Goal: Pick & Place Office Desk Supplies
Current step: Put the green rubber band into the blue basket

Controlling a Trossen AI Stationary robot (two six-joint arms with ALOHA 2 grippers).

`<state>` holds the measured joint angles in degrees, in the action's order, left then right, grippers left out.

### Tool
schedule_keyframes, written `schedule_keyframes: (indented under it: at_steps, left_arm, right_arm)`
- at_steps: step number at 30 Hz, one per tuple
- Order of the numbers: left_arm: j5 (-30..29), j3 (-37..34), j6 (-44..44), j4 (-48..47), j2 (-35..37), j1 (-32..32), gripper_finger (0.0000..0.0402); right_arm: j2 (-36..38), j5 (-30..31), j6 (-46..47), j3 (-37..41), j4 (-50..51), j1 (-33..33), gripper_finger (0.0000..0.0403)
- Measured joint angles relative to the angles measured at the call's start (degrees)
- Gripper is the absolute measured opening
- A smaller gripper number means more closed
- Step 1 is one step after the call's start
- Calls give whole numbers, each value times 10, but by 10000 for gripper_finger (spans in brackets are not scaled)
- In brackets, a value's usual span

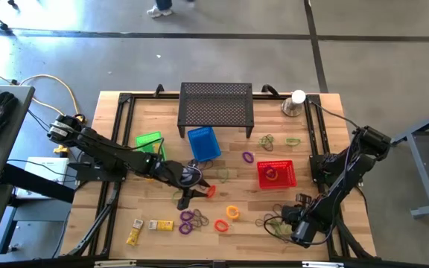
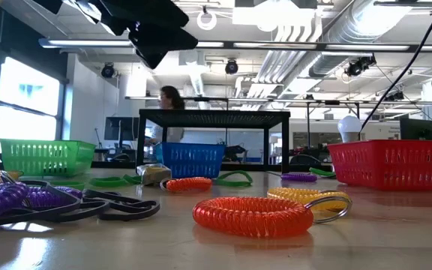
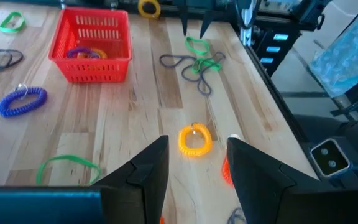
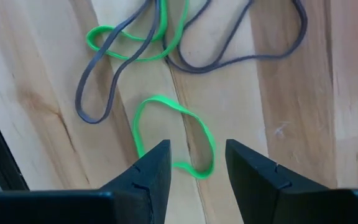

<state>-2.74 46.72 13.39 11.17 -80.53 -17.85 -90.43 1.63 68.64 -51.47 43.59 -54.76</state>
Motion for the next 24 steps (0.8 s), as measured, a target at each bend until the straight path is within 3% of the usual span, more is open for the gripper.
schedule_keyframes:
  at_steps: [18,24]
  left_arm:
    - [-1,0,1,13,0,1,157]
    - [-1,0,1,12,0,1,157]
  right_arm:
    - [0,-3,5,71,-74,0,139]
    - [-44,-25,-13,67,-67,1,104]
